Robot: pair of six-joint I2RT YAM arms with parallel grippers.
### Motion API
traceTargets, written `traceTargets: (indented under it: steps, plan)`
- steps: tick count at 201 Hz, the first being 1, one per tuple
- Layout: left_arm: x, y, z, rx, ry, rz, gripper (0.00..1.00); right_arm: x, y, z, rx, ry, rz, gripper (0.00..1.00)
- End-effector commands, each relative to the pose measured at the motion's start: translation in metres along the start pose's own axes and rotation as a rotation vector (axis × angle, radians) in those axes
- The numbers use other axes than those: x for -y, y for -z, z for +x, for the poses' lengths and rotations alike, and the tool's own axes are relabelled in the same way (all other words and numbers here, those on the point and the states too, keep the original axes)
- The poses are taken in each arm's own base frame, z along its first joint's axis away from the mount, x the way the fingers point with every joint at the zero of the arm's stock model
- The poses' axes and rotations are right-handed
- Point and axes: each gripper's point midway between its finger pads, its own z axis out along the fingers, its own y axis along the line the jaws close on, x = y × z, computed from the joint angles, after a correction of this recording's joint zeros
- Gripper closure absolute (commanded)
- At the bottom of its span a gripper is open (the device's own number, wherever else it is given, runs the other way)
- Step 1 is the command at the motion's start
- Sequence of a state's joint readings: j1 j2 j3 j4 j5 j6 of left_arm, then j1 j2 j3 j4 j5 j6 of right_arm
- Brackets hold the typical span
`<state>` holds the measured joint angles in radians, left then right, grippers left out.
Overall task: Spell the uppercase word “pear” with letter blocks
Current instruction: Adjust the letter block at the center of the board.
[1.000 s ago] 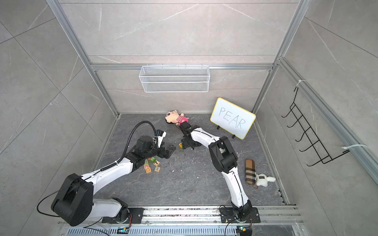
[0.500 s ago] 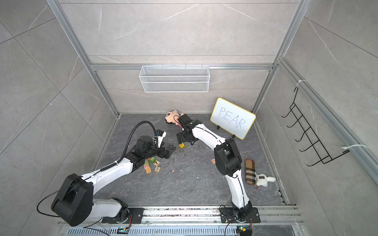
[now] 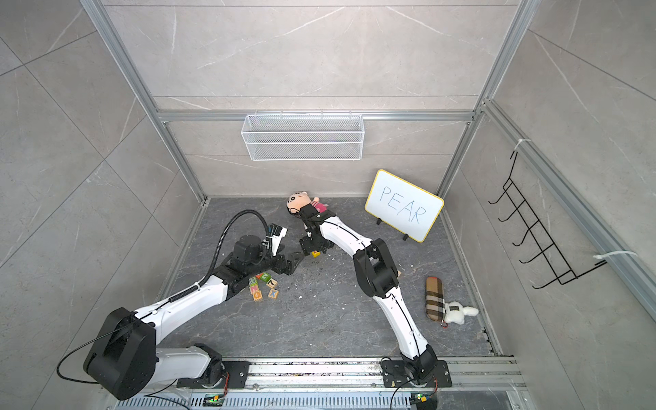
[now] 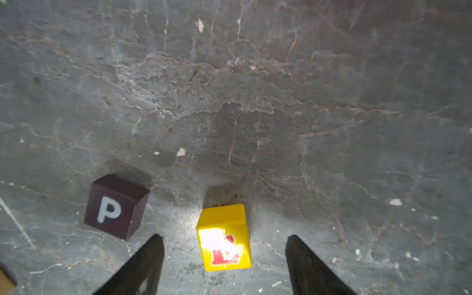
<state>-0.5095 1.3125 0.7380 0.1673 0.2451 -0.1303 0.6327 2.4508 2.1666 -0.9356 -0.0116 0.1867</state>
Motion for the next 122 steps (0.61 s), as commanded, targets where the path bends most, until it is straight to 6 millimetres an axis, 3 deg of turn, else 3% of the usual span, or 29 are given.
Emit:
traceTargets:
  steps: [1, 28, 84, 122]
  plan:
    - [0.002, 0.006, -0.016, 0.043, -0.022, 0.004, 0.01, 0.003, -0.007, 0.008, -0.05, 0.022, 0.019, 0.29]
    - [0.001, 0.004, -0.014, 0.039, -0.015, 0.006, 0.01, 0.003, -0.012, 0.011, -0.064, 0.032, 0.026, 0.34]
    - [0.001, 0.006, -0.013, 0.039, -0.014, -0.001, 0.01, 0.0, -0.015, 0.011, -0.074, 0.033, 0.035, 0.57]
    - [-0.002, 0.007, -0.009, 0.038, -0.007, -0.018, 0.01, -0.01, -0.007, 0.011, -0.066, 0.016, 0.03, 0.73]
